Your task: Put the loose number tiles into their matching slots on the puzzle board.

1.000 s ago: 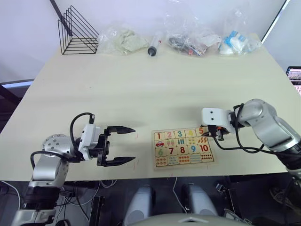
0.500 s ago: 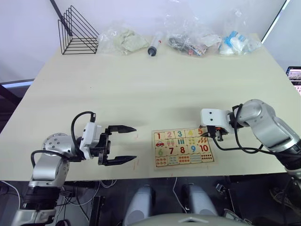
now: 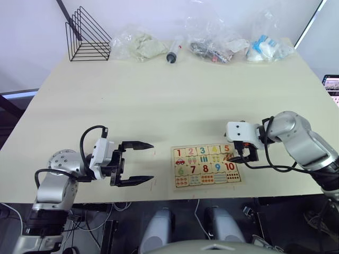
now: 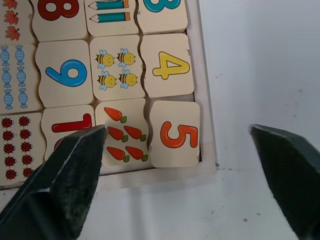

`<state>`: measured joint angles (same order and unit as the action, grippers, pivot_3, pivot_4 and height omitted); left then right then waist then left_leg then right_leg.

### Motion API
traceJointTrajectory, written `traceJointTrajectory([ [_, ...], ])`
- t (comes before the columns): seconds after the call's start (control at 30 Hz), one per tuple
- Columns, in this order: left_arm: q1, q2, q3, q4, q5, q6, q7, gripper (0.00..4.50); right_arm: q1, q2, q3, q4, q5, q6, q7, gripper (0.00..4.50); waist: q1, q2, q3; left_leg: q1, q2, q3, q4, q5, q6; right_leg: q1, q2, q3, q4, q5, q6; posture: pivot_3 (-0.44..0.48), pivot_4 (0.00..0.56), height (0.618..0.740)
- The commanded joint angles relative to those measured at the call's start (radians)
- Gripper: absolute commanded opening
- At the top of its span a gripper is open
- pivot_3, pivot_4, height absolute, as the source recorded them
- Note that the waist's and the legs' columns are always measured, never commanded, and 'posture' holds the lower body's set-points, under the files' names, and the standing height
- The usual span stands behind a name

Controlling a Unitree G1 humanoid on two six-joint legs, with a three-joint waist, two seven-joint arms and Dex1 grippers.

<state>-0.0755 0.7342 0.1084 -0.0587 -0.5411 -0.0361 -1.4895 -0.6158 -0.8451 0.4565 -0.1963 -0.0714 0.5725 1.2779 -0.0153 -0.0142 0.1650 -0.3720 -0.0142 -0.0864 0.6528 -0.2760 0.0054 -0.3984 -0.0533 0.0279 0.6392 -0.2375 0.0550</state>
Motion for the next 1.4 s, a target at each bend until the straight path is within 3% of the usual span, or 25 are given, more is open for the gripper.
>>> traceJointTrajectory([
  [0.03, -0.009, 0.005, 0.004, -0.003, -0.004, -0.015, -0.007, 4.5, -0.022, -0.02, -0.047, -0.02, 0.03, 0.028, 0.019, 4.49, 0.0, 0.0, 0.0, 0.0, 0.0, 0.0, 0.0, 0.0, 0.0, 0.0, 0.0, 0.0, 0.0, 0.0, 0.0, 0.0, 0.15, 0.74],
  [0.27, -0.01, 0.004, 0.003, -0.005, -0.003, -0.015, -0.007, 4.5, -0.001, -0.038, -0.091, -0.011, 0.074, 0.027, 0.022, 4.49, 0.0, 0.0, 0.0, 0.0, 0.0, 0.0, 0.0, 0.0, 0.0, 0.0, 0.0, 0.0, 0.0, 0.0, 0.0, 0.0, 0.15, 0.74],
  [0.53, -0.006, 0.003, 0.009, 0.032, -0.002, -0.043, -0.035, 4.5, 0.096, -0.015, -0.234, -0.022, 0.19, 0.024, -0.047, 4.49, 0.001, 0.0, 0.0, -0.001, 0.0, 0.0, 0.0, 0.0, 0.0, 0.0, 0.0, 0.0, 0.0, 0.0, 0.0, 0.0, 0.15, 0.74],
  [0.63, -0.009, 0.004, 0.009, 0.045, -0.002, -0.052, -0.044, 4.5, 0.139, 0.01, -0.291, -0.026, 0.235, 0.013, -0.09, 3.45, 0.0, 0.0, 0.0, -0.001, 0.0, 0.0, 0.0, 0.0, 0.0, 0.0, 0.0, 0.0, 0.0, 0.0, 0.0, 0.0, 0.15, 0.74],
  [0.83, -0.017, 0.006, 0.005, 0.06, -0.001, -0.059, -0.058, 4.5, 0.267, 0.088, -0.409, -0.013, 0.301, -0.084, -0.185, 0.41, 0.003, 0.0, 0.0, -0.001, 0.0, 0.0, 0.0, 0.0, 0.0, 0.0, 0.0, -0.001, 0.0, 0.0, 0.0, 0.0, 0.15, 0.74],
  [0.87, -0.017, 0.006, 0.005, 0.061, -0.001, -0.06, -0.059, 4.5, 0.278, 0.096, -0.419, -0.011, 0.31, -0.093, -0.192, 0.1, 0.002, 0.0, 0.0, -0.001, 0.0, 0.0, 0.0, 0.0, 0.0, 0.0, -0.001, -0.001, 0.0, 0.0, 0.0, 0.0, 0.15, 0.74],
  [1.4, -0.031, 0.003, -0.008, 0.065, -0.001, -0.061, -0.068, 4.5, 0.48, 0.283, -0.535, 0.06, 0.462, -0.292, -0.264, 0.1, 0.001, 0.0, 0.0, 0.0, 0.0, 0.0, 0.001, 0.0, 0.0, 0.0, 0.0, 0.0, 0.001, 0.0, 0.0, 0.0, 0.15, 0.74],
])
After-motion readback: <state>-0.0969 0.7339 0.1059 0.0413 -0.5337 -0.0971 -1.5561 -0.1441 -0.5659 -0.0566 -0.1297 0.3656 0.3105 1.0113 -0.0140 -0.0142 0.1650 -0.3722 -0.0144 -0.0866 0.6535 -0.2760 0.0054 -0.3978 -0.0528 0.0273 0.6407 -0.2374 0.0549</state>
